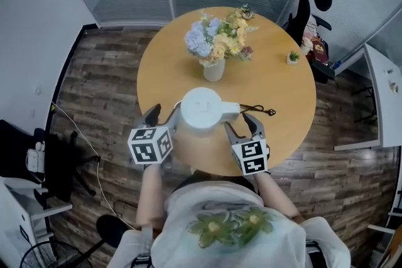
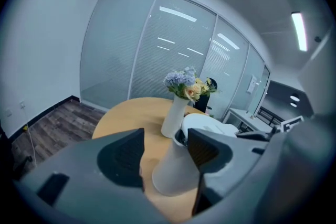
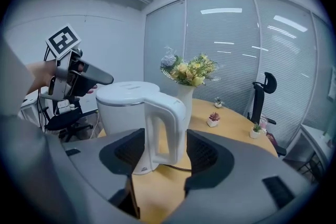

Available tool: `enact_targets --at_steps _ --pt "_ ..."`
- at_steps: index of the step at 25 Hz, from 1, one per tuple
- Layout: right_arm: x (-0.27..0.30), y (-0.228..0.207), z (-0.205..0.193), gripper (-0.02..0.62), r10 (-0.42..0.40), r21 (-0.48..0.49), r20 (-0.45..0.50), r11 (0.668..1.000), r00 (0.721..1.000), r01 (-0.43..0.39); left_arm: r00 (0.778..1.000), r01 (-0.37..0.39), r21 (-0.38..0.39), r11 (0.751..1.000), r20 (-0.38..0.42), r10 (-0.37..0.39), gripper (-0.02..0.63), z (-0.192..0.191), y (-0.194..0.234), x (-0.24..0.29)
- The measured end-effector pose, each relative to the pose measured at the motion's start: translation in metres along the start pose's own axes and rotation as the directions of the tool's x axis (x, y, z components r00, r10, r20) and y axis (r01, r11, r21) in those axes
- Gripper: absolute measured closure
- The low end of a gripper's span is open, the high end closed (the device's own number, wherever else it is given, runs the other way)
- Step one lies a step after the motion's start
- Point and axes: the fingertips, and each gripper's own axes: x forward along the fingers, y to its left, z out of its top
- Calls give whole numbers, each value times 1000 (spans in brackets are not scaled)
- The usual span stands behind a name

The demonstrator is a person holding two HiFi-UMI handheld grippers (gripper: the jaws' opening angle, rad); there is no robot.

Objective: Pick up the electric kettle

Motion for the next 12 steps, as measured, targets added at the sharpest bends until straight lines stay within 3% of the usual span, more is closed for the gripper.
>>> enact_targets --at_steps 5,12 --pt "7 -3 -6 341 -45 13 -16 999 999 45 995 100 -127 987 -14 -102 356 -1 -3 12" --pt "15 -6 -12 341 -73 20 -38 997 997 74 988 146 -212 966 -24 -155 394 -2 3 20"
